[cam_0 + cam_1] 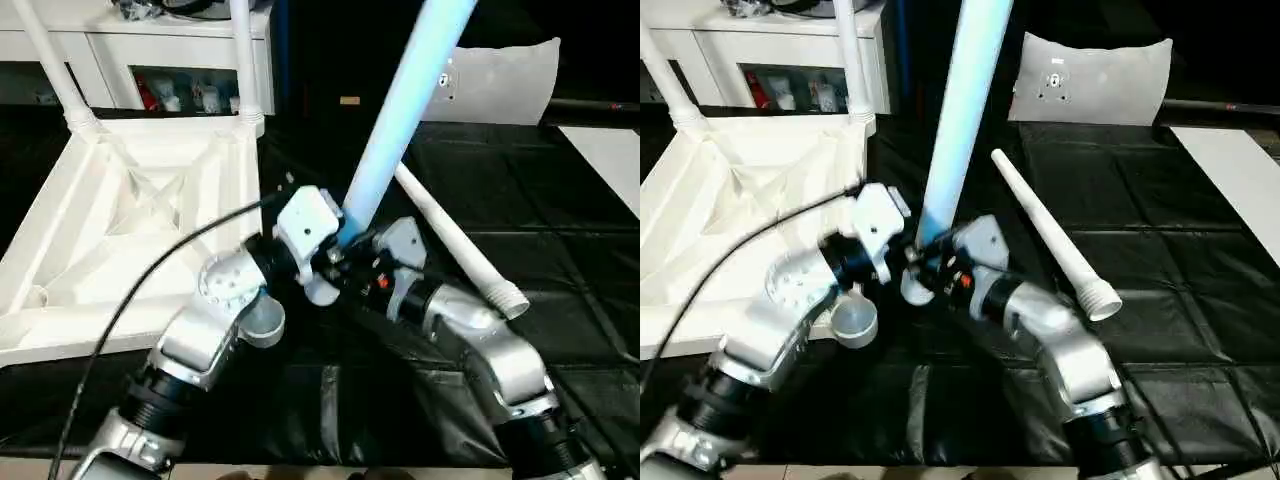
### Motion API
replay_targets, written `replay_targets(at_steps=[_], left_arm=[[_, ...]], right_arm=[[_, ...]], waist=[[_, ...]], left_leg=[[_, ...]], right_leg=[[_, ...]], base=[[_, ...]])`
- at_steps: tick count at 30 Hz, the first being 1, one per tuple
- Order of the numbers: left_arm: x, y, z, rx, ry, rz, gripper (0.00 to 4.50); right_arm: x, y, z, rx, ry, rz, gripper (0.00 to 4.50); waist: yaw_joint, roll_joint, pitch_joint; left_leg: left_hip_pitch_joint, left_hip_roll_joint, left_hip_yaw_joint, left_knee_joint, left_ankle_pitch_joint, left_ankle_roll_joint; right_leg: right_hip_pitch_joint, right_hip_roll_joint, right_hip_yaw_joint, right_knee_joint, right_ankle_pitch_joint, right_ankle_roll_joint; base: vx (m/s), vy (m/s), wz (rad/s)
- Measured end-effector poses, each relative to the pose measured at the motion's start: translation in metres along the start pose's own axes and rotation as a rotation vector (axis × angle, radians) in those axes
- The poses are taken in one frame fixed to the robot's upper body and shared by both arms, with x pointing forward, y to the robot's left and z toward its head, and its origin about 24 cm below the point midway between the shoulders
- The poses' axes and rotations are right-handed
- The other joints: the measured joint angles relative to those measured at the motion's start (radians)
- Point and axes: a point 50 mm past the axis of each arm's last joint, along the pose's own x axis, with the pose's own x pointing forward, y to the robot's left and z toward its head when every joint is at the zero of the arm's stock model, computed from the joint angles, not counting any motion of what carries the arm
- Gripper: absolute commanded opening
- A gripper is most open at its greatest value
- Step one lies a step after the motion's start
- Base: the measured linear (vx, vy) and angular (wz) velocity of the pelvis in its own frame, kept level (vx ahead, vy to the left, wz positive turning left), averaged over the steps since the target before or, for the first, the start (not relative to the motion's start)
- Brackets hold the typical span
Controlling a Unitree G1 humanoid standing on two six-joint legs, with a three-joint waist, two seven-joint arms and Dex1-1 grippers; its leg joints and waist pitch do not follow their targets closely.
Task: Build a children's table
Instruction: Pick table leg
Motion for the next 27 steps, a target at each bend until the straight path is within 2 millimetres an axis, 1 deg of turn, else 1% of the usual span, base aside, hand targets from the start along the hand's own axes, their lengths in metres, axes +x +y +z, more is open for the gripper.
replay_targets(at_steps=[6,11,17,19,23,24,26,27], left_arm=[[-0.002,0.004,-0.002,-0.166,-0.006,0.048,1.89],[-0.003,0.007,-0.002,-0.271,-0.019,0.091,1.86],[-0.002,0.007,-0.001,-0.314,-0.023,0.116,1.85],[-0.002,0.010,0.000,-0.338,-0.031,0.152,1.85],[0.001,0.015,0.007,-0.326,-0.044,0.162,1.85],[0.002,0.016,0.008,-0.322,-0.048,0.166,1.85],[0.002,0.017,0.010,-0.320,-0.051,0.168,1.85],[0.001,0.019,0.009,-0.323,-0.048,0.187,1.85]], right_arm=[[0.000,0.000,-0.003,-0.009,-0.008,-0.001,1.86],[-0.001,-0.001,-0.003,-0.016,-0.020,0.000,1.86],[-0.001,-0.002,-0.002,-0.019,-0.028,0.000,1.86],[0.000,-0.002,0.000,-0.011,-0.039,-0.011,1.86],[0.002,-0.005,0.007,-0.009,-0.060,-0.015,1.86],[0.002,-0.006,0.010,-0.007,-0.067,-0.013,2.42],[0.002,-0.007,0.011,0.003,-0.077,-0.011,2.42],[0.001,-0.008,0.012,0.015,-0.089,-0.020,2.56]], waist=[[0.001,0.000,0.000],[0.001,0.000,0.000],[0.001,0.000,0.000],[0.000,0.000,0.000],[0.001,0.000,0.000],[0.001,0.000,0.000],[0.001,0.000,0.000],[0.000,0.000,0.000]], left_leg=[[0.000,0.000,0.000,0.000,0.000,0.000],[0.000,0.000,0.000,0.000,0.000,0.001],[0.000,0.000,0.000,0.000,0.000,0.001],[0.000,0.000,0.000,0.000,0.000,0.001],[0.000,0.000,0.000,0.000,0.000,0.001],[0.000,0.000,0.000,0.000,0.001,0.001],[0.000,0.000,0.000,0.000,0.001,0.001],[-0.001,0.000,0.000,0.000,0.001,0.002]], right_leg=[[0.000,0.000,0.000,0.000,0.000,0.000],[0.000,0.000,0.000,0.000,0.000,0.000],[0.000,0.000,0.000,0.000,0.000,0.000],[0.000,0.000,0.000,0.000,0.000,0.000],[0.000,0.000,0.000,0.000,0.000,0.000],[0.000,0.000,0.000,0.000,0.000,0.000],[0.000,0.000,0.000,0.000,0.000,0.000],[0.000,0.000,0.000,0.000,0.000,0.000]], base=[[0.000,0.000,0.00],[0.000,0.000,0.00],[0.000,0.000,0.00],[0.000,0.000,0.00],[0.000,0.000,0.00],[0.000,0.000,0.00],[0.000,0.000,0.00],[0.000,0.000,0.00]])
